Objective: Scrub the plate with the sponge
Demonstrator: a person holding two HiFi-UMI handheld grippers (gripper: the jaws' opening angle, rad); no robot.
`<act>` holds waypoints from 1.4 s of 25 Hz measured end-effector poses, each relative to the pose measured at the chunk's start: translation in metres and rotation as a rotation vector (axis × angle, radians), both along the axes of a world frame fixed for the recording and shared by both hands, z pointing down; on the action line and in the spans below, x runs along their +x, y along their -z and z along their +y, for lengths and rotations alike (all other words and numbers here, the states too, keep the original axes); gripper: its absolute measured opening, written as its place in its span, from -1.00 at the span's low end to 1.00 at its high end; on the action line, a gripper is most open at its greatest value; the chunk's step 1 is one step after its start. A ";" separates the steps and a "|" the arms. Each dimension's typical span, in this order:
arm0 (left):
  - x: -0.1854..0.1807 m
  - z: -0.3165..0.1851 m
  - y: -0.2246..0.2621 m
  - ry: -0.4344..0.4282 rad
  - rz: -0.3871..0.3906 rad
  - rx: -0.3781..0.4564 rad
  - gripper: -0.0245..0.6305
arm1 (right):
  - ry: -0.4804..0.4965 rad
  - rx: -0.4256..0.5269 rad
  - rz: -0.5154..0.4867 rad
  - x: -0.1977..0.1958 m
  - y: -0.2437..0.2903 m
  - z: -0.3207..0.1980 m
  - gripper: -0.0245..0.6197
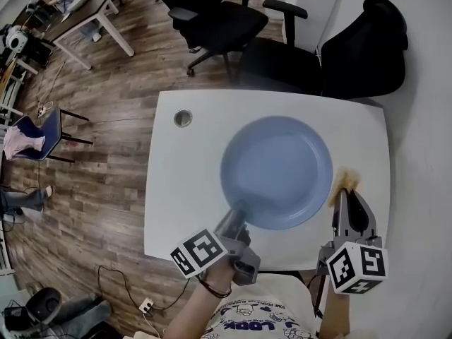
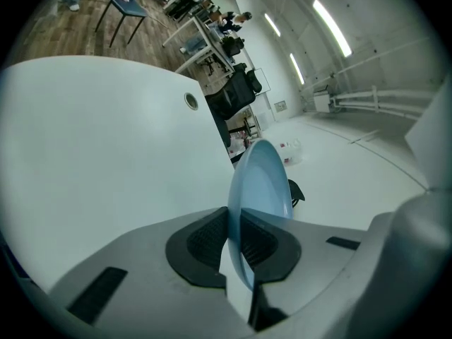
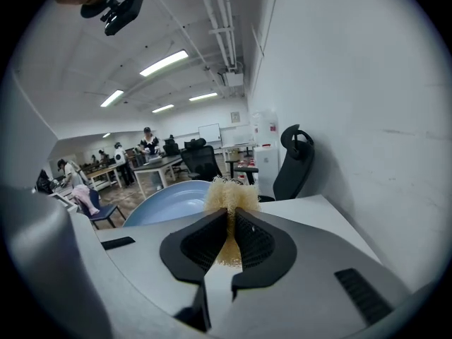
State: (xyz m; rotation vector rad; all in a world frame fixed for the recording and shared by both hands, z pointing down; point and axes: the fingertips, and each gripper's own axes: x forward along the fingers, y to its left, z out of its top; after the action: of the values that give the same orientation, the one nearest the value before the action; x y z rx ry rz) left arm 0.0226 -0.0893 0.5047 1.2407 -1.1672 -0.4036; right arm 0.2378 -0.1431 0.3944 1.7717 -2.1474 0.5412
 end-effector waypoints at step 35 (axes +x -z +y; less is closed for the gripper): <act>-0.051 0.041 0.082 -0.050 -0.085 0.240 -0.85 | 0.125 0.095 0.129 -0.109 0.071 0.020 -0.79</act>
State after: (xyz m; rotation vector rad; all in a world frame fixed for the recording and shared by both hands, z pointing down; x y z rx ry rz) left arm -0.0286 -0.0487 0.4226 1.5046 -1.1819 -0.4673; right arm 0.1292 -0.1230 0.3238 1.6573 -2.2076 0.2901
